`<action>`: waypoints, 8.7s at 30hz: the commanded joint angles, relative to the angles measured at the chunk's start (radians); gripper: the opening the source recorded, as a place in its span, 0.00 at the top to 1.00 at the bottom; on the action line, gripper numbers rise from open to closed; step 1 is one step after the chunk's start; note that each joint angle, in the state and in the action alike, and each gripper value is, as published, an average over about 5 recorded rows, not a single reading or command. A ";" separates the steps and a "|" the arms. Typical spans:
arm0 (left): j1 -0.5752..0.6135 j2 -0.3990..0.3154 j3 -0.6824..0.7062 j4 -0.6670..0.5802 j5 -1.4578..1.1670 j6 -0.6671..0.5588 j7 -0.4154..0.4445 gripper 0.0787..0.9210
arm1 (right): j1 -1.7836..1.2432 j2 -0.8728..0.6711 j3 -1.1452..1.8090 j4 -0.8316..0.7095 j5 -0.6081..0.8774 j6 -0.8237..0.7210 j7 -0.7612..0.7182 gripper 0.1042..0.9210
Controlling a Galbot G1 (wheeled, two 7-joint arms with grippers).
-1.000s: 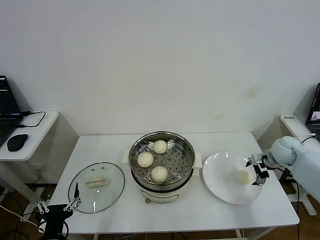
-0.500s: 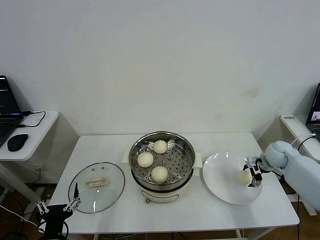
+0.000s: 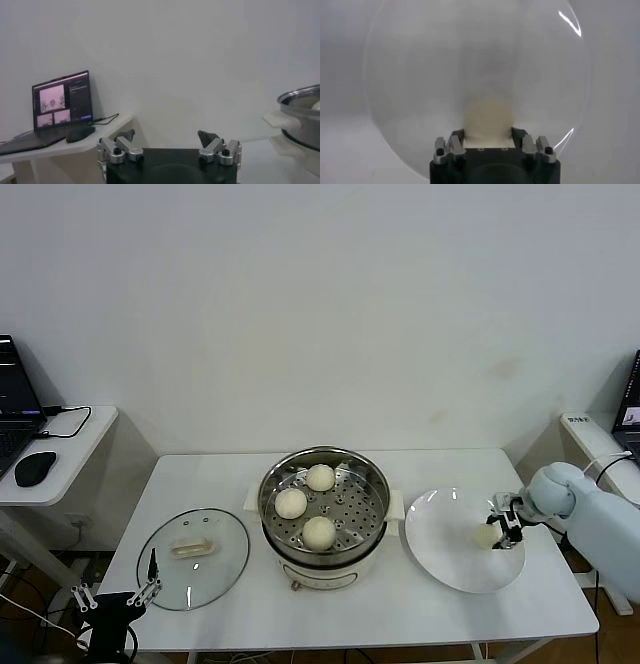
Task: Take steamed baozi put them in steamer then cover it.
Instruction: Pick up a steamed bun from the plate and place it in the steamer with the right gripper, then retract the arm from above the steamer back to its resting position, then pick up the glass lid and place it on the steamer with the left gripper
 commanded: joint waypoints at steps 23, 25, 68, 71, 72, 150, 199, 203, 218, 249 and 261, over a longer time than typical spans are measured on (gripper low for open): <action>-0.009 0.002 0.001 -0.014 -0.002 0.008 0.004 0.12 | 0.949 0.096 -0.713 0.443 0.715 -0.384 0.116 0.41; -0.008 0.000 0.001 -0.015 -0.002 0.007 0.004 0.12 | 0.935 0.143 -0.719 0.448 0.764 -0.428 0.151 0.41; -0.015 -0.011 -0.010 -0.008 -0.002 0.005 0.004 0.12 | 0.637 0.304 -0.694 0.345 0.763 -0.584 0.349 0.36; -0.016 -0.011 -0.009 -0.009 -0.002 0.006 0.004 0.12 | 0.648 0.284 -0.651 0.362 0.778 -0.584 0.348 0.26; -0.017 -0.011 -0.008 -0.009 -0.002 0.006 0.004 0.12 | 0.652 0.275 -0.633 0.369 0.785 -0.583 0.348 0.23; -0.498 0.189 0.181 0.609 1.326 0.068 0.100 0.12 | -1.478 0.880 1.417 0.662 0.380 0.345 0.916 0.12; -0.578 0.214 0.169 0.641 1.237 0.033 0.045 0.88 | -1.461 0.891 1.383 0.653 0.337 0.342 0.905 0.12; -0.537 0.266 0.143 0.535 1.206 0.054 0.081 0.91 | -1.465 0.888 1.377 0.662 0.335 0.338 0.902 0.12; -0.539 0.520 0.081 0.246 0.898 0.290 0.318 0.91 | -1.471 0.884 1.369 0.673 0.318 0.351 0.900 0.12; -1.046 0.208 0.848 0.199 1.253 0.716 0.553 0.91 | -1.442 0.955 1.287 0.615 0.011 0.422 0.966 0.12; -1.038 0.050 0.896 0.236 1.451 0.733 0.658 0.91 | -1.434 0.956 1.291 0.590 -0.014 0.424 0.968 0.12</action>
